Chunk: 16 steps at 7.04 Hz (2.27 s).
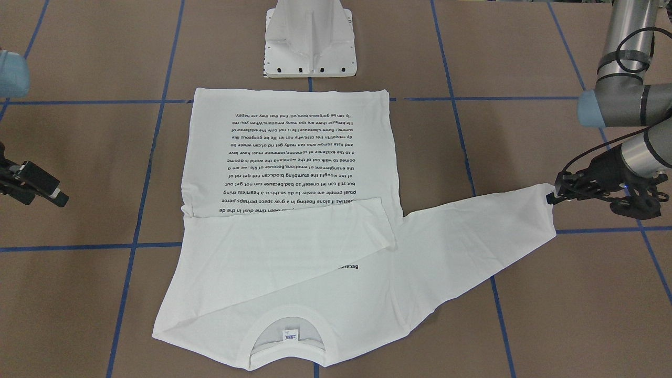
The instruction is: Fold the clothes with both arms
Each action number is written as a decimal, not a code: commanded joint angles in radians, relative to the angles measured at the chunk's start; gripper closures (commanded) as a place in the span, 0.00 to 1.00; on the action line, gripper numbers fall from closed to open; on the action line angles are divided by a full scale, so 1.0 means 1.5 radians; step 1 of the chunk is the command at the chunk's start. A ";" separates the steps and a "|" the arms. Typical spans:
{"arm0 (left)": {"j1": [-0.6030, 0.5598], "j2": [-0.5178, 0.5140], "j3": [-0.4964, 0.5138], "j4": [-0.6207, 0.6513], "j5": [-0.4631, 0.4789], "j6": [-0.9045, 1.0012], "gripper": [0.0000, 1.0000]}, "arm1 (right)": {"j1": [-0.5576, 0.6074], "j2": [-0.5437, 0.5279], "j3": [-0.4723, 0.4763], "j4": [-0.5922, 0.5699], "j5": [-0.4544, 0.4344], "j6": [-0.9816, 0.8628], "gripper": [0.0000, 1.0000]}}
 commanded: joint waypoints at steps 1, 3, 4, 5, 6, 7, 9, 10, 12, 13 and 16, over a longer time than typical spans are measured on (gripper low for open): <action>0.059 -0.112 -0.032 0.000 -0.002 -0.170 1.00 | 0.030 -0.016 -0.002 -0.001 0.001 -0.035 0.00; 0.135 -0.232 -0.011 0.000 0.066 -0.307 1.00 | 0.039 -0.024 -0.010 -0.002 0.001 -0.075 0.00; 0.159 -0.277 0.007 -0.001 0.112 -0.330 1.00 | 0.044 -0.024 -0.014 -0.001 0.001 -0.078 0.00; 0.183 -0.332 0.039 -0.003 0.145 -0.349 1.00 | 0.046 -0.025 -0.014 -0.001 0.001 -0.081 0.00; 0.231 -0.394 0.070 -0.016 0.219 -0.386 1.00 | 0.048 -0.025 -0.012 0.000 0.002 -0.081 0.00; 0.279 -0.436 0.110 -0.071 0.312 -0.417 1.00 | 0.048 -0.025 -0.012 0.002 0.002 -0.081 0.00; 0.357 -0.493 0.178 -0.106 0.404 -0.438 1.00 | 0.053 -0.021 -0.011 0.001 0.002 -0.081 0.00; 0.372 -0.508 0.196 -0.111 0.422 -0.438 1.00 | 0.056 -0.023 -0.010 0.002 0.003 -0.081 0.00; 0.411 -0.540 0.240 -0.139 0.461 -0.438 1.00 | 0.057 -0.028 -0.009 0.005 0.012 -0.081 0.00; 0.432 -0.548 0.252 -0.140 0.490 -0.438 1.00 | 0.058 -0.029 -0.009 0.005 0.015 -0.081 0.00; 0.459 -0.561 0.289 -0.159 0.515 -0.438 1.00 | 0.057 -0.033 -0.006 0.006 0.015 -0.083 0.00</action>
